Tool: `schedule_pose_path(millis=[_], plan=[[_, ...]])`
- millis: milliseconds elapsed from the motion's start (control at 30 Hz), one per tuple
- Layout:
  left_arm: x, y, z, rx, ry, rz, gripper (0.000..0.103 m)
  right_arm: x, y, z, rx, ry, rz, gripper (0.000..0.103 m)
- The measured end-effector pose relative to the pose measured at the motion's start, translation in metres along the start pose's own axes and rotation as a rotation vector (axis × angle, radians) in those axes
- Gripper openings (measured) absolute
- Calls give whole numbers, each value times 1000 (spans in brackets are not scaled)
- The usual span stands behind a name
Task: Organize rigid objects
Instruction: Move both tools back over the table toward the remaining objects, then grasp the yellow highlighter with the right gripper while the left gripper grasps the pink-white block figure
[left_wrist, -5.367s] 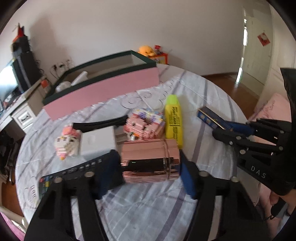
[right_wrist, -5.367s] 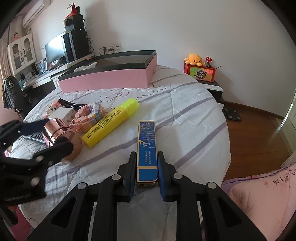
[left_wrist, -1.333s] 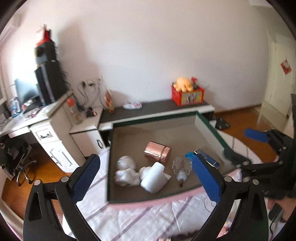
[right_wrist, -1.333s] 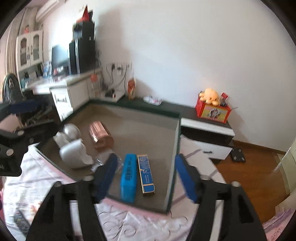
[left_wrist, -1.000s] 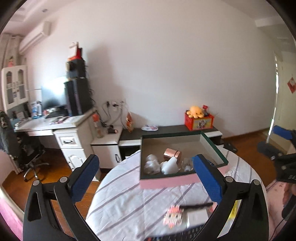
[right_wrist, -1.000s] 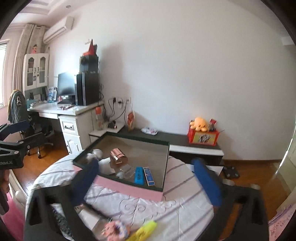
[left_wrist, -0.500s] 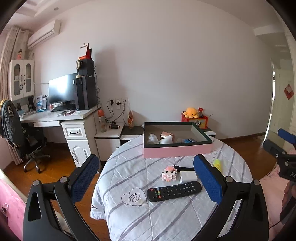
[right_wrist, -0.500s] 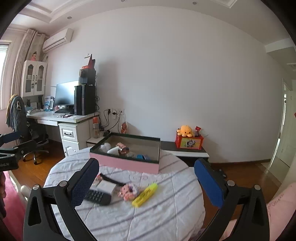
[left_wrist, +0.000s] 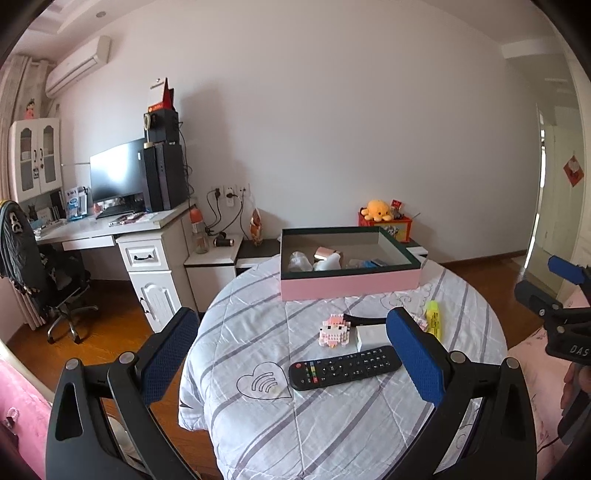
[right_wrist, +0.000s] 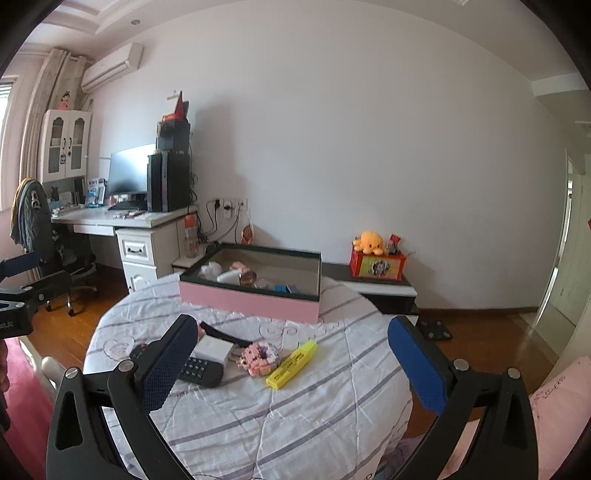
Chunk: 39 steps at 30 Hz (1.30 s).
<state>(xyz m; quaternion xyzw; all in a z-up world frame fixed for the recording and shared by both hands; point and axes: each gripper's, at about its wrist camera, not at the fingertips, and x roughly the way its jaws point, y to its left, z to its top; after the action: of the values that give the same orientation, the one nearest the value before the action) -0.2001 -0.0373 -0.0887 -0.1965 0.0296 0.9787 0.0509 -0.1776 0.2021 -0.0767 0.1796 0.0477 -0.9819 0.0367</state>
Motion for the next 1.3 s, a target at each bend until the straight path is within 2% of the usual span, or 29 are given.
schedule_pose_path(millis=[300, 467, 567, 667, 900, 1000, 1067, 1200, 1300], plan=[[46, -9, -13, 19, 96, -16, 103, 55, -4, -22, 1, 129, 2, 103], [72, -12, -21, 33, 158, -16, 103, 108, -5, -44, -5, 273, -16, 103], [85, -11, -25, 38, 187, -14, 103, 139, -2, -58, -15, 360, 1, 103], [94, -10, -27, 39, 204, -8, 103, 163, -1, -67, -36, 418, -3, 103], [116, -11, -30, 31, 243, -11, 103, 187, -10, -71, -29, 455, -14, 103], [124, -14, -32, 35, 259, -16, 103, 186, -25, -70, -12, 447, -90, 103], [129, -15, -33, 36, 269, -20, 103, 186, -37, -71, 34, 451, -101, 96], [140, -19, -35, 42, 287, -29, 103, 195, -41, -72, 39, 477, -78, 63], [147, -20, -35, 36, 301, -41, 103, 201, -35, -67, 4, 479, -50, 62]])
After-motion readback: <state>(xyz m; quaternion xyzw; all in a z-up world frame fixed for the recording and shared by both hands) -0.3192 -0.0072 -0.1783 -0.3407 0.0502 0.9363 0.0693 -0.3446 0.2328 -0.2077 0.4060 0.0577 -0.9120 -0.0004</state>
